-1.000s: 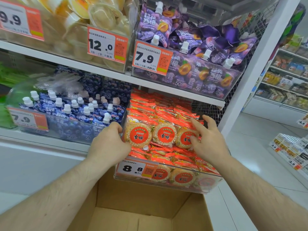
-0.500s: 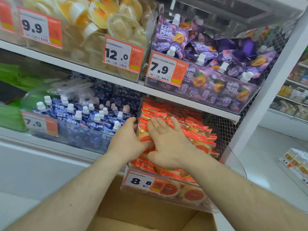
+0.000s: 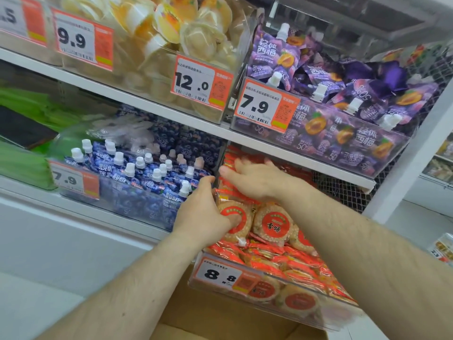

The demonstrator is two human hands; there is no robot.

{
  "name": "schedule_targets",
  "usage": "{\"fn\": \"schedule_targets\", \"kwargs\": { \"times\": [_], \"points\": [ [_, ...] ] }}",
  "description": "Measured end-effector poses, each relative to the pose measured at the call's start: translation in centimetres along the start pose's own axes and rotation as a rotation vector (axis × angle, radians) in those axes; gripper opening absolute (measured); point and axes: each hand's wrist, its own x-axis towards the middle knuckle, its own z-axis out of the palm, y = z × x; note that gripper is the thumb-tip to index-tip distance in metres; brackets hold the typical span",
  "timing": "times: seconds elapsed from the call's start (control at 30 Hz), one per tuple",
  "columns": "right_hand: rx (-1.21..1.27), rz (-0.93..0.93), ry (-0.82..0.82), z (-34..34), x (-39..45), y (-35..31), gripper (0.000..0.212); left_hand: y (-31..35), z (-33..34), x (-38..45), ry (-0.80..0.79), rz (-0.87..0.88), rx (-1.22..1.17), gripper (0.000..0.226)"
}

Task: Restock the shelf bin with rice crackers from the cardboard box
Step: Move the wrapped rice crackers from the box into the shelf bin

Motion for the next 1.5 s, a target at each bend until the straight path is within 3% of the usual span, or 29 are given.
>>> {"fn": "schedule_targets", "kwargs": {
  "times": [0.3,0.4,0.47,0.63,0.7,0.8,0.93,1.0,1.07,1.1,1.23,1.3,1.5],
  "points": [
    [0.183,0.023,-0.117,-0.9,1.3,-0.2,0.088,0.1,-0.3,-0.1,-0.016,0.024,-0.030,0.097],
    [0.249,-0.013,0.073,-2.1,-1.5,1.3,0.069,0.1,-0.4,-0.1,-0.027,0.042,-0.061,0.093],
    [0.119,-0.026,0.237,-1.6,-4.9,2.8,0.056,0.0,-0.4,-0.2,-0.038,0.058,-0.049,0.094],
    [-0.248,-0.026,0.273,3.2,-9.8,6.5,0.058,0.7,-0.1,-0.3,-0.042,0.123,0.138,0.094],
    [-0.323,-0.063,0.375,4.5,-9.4,7.1,0.051,1.1,0.2,-0.5,-0.056,0.137,0.193,0.090],
    [-0.271,-0.129,0.523,5.9,-8.1,7.6,0.040,1.8,0.4,-0.7,-0.088,0.146,0.261,0.084],
    [-0.195,-0.116,0.555,7.6,-7.6,7.1,0.037,3.7,0.0,-0.1,-0.153,0.067,0.329,0.085],
    [-0.180,-0.096,0.561,8.1,-7.7,7.1,0.036,4.7,0.3,0.1,-0.138,0.062,0.467,0.090],
    [-0.193,-0.086,0.582,8.2,-7.6,7.1,0.028,5.7,1.1,0.5,-0.093,0.180,0.718,0.091],
    [-0.199,-0.087,0.564,8.1,-7.7,7.0,0.027,6.1,1.7,0.8,-0.090,0.261,0.824,0.091],
    [0.062,-0.069,0.494,5.0,-7.6,7.4,0.067,6.9,3.2,2.5,-0.186,0.356,0.950,0.078],
    [0.163,-0.021,0.466,3.5,-6.7,7.9,0.067,6.6,3.5,3.2,-0.199,0.327,0.940,0.074],
    [0.051,0.081,0.075,3.4,-4.0,7.0,0.058,6.0,3.9,3.4,-0.149,0.312,0.865,0.067]
  ]
}}
